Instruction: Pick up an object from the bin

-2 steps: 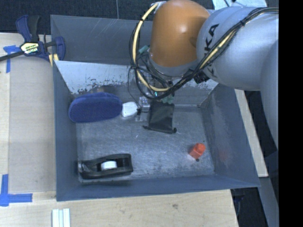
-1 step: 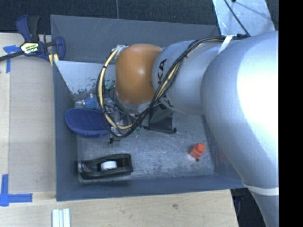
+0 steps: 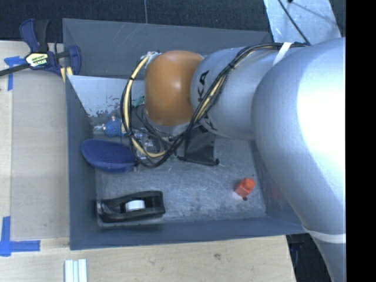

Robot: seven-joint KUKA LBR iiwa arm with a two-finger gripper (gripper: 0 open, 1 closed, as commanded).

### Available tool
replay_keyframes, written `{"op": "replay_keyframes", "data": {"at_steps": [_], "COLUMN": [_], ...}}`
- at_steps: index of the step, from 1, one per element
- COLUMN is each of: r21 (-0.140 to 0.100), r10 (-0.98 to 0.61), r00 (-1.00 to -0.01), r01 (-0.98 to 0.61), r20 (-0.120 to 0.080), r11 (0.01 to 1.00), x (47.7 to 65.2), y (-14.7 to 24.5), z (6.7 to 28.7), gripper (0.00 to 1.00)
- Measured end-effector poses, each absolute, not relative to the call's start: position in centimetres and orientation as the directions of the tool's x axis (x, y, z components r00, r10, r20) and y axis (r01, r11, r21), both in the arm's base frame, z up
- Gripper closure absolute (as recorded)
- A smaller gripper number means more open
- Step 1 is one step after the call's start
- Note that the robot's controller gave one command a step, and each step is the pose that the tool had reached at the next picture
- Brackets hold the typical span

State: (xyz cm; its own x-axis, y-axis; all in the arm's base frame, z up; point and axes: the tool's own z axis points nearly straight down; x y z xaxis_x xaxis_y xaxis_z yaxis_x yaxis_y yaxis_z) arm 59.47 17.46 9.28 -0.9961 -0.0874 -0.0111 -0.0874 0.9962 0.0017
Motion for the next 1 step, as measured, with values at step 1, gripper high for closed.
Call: {"op": "replay_keyframes", "data": {"at_steps": [1], "r21": [0.002], "r10": [-0.091], "r00": [-0.996], "r01": [-0.091], "r20": [-0.012], "r11": [0.996], "x": [58.67], "y": [17.38], "z": [23.60], "gripper": [1.00]}}
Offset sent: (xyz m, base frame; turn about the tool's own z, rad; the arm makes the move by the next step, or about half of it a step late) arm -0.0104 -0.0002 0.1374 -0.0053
